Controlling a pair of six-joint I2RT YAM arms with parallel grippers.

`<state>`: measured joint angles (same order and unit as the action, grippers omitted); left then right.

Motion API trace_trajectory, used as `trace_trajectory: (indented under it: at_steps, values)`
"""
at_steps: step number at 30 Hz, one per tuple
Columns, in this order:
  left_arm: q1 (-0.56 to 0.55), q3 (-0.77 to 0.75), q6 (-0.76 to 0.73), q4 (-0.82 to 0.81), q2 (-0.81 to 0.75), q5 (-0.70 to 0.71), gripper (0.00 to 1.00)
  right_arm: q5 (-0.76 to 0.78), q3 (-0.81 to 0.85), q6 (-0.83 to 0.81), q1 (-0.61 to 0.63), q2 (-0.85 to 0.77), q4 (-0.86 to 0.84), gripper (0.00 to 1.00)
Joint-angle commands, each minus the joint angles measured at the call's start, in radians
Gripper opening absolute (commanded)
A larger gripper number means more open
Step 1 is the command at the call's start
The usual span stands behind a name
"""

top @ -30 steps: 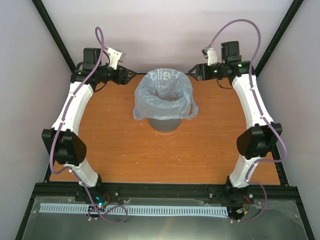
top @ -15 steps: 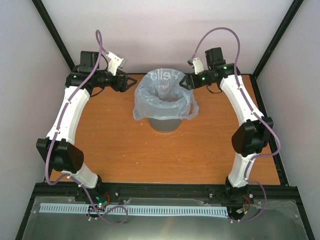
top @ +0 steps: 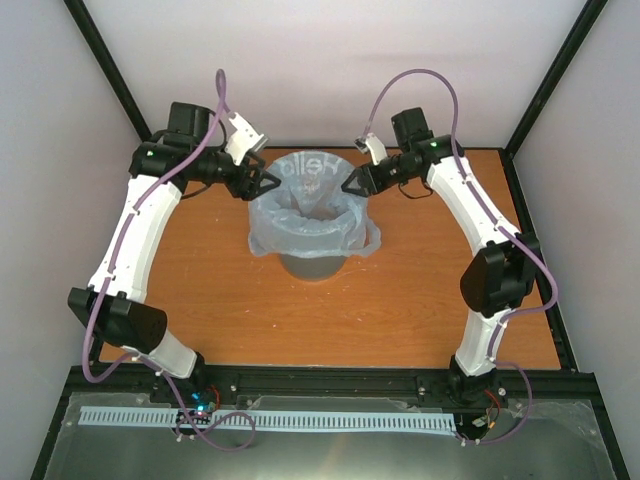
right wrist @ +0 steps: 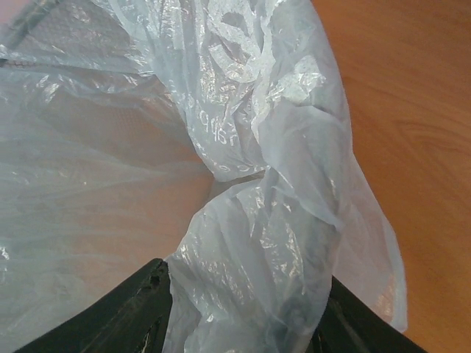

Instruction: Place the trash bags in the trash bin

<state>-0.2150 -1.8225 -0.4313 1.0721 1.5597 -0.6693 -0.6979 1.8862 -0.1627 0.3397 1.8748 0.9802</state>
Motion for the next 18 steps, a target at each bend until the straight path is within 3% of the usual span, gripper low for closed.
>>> trace_trajectory:
  at_steps: [1,4,7,10,18]
  values:
    - [-0.044,-0.026,-0.112,0.124,-0.040,0.002,0.68,-0.080,-0.048,-0.042,0.068,-0.080,0.054,0.48]
    - [-0.060,-0.015,-0.153,0.176,-0.040,-0.010,0.65,-0.079,-0.077,-0.055,0.100,-0.107,0.057,0.50]
    - [-0.087,-0.009,-0.200,0.237,-0.034,-0.040,0.59,-0.059,-0.065,-0.034,0.102,-0.124,0.047,0.63]
    - [-0.153,0.015,-0.220,0.275,-0.028,-0.028,0.54,-0.049,-0.013,-0.039,0.101,-0.135,0.059,0.70]
    - [-0.242,0.085,-0.188,0.249,0.019,0.138,0.47,-0.033,-0.060,-0.035,0.063,-0.224,0.055,0.75]
